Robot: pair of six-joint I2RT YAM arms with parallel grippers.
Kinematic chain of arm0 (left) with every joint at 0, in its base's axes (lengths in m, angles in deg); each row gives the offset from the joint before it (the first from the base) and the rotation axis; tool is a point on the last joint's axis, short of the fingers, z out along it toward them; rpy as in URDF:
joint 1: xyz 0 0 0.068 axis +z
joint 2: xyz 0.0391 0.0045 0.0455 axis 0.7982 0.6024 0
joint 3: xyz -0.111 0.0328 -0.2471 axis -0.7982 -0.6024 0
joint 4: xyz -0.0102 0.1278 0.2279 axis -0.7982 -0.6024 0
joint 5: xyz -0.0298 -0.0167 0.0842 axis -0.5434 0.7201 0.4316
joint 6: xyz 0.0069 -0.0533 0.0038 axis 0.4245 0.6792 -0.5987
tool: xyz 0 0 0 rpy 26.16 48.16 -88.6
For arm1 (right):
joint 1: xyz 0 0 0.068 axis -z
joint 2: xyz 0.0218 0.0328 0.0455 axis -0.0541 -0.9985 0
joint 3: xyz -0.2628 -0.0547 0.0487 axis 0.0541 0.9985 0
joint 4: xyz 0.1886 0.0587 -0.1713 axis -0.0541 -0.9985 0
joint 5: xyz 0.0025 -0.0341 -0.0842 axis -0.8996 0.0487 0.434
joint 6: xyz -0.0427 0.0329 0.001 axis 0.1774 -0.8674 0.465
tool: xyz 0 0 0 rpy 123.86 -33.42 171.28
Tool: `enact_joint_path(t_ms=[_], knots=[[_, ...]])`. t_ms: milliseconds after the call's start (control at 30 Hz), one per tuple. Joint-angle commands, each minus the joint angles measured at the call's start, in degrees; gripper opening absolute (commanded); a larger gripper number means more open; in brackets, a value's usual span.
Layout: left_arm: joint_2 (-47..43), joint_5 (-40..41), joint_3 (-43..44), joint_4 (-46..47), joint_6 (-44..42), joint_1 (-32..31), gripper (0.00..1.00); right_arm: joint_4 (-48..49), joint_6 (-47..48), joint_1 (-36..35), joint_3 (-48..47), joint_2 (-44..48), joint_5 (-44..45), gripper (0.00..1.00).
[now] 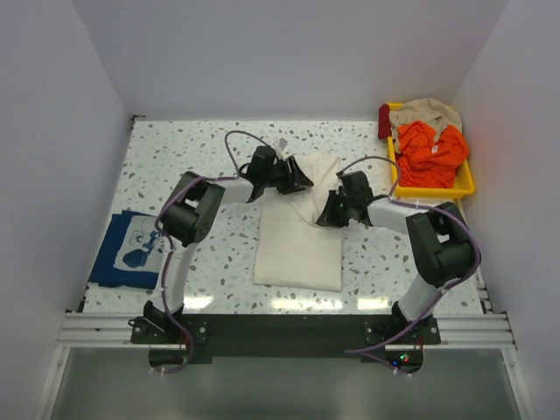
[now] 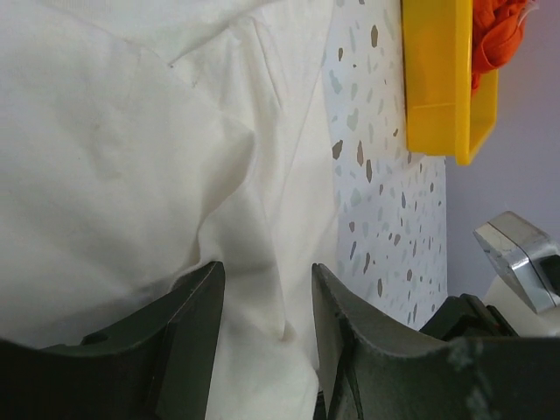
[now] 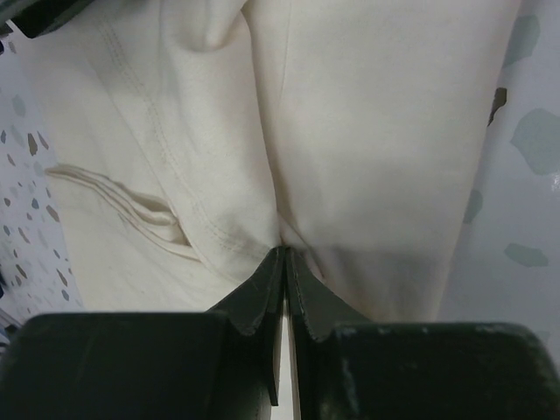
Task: Fold and stack the t-shirts
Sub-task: Fold the tshirt
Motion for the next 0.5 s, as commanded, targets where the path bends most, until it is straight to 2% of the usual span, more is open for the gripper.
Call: enact_joint_path(t_ms=[0, 167, 267, 300, 467], knots=[[0.3, 2.5, 3.4, -3.3, -1.4, -0.1, 0.49, -1.4, 0.9, -0.1, 2.0, 2.0, 3.1, 0.08], [0.2, 1.6, 5.6, -3.2, -2.5, -0.1, 0.49, -2.1, 1.3, -0.1, 1.7, 3.4, 3.5, 0.1], [-0.7, -0.9, 7.6, -2.6, -4.2, 0.0, 0.5, -3.8, 2.3, 0.2, -0.9, 4.2, 3.1, 0.15], [-1.1, -1.5, 8.2, -2.5, -4.7, 0.0, 0.51, -4.1, 2.5, 0.7, -1.6, 4.6, 2.8, 0.21], [-6.3, -2.6, 10.4, -4.4, -7.3, 1.0, 0.58, -8.5, 3.5, 2.0, -6.8, 8.2, 2.9, 0.34]])
